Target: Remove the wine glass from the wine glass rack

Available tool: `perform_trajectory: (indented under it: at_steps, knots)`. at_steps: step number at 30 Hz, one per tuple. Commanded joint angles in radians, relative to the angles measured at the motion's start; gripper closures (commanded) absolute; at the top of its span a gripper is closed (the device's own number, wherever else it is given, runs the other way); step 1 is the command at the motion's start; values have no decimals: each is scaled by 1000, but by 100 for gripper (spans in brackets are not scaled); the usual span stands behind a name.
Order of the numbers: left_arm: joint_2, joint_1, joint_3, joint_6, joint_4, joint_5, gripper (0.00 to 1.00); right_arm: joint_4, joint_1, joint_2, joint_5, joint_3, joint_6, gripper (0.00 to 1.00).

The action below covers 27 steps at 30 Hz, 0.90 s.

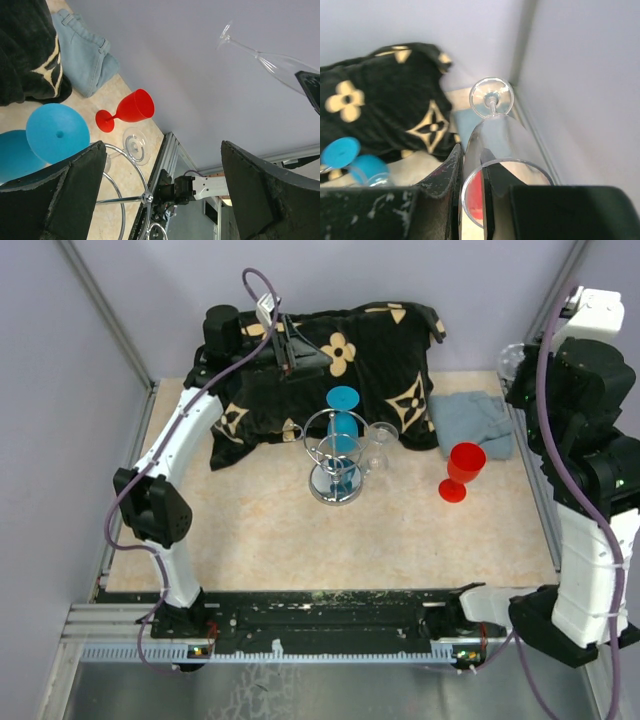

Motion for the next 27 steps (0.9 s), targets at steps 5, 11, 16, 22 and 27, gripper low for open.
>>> perform_trajectory:
  at_steps: [5, 11, 16, 22, 27]
  knots:
    - [-52, 13, -44, -35, 76, 50, 0, -7, -412, 48, -208, -162, 70, 100]
    - [-88, 18, -98, -27, 77, 68, 0, 36, -584, 50, -361, -345, 107, 100]
    - [-124, 27, -158, -13, 82, 72, 0, 58, -604, 56, -383, -442, 110, 100]
    - [-138, 35, -186, -26, 111, 81, 0, 136, -607, 71, -420, -602, 137, 100]
    - [-155, 39, -202, -31, 130, 87, 0, 193, -607, 78, -409, -721, 137, 100]
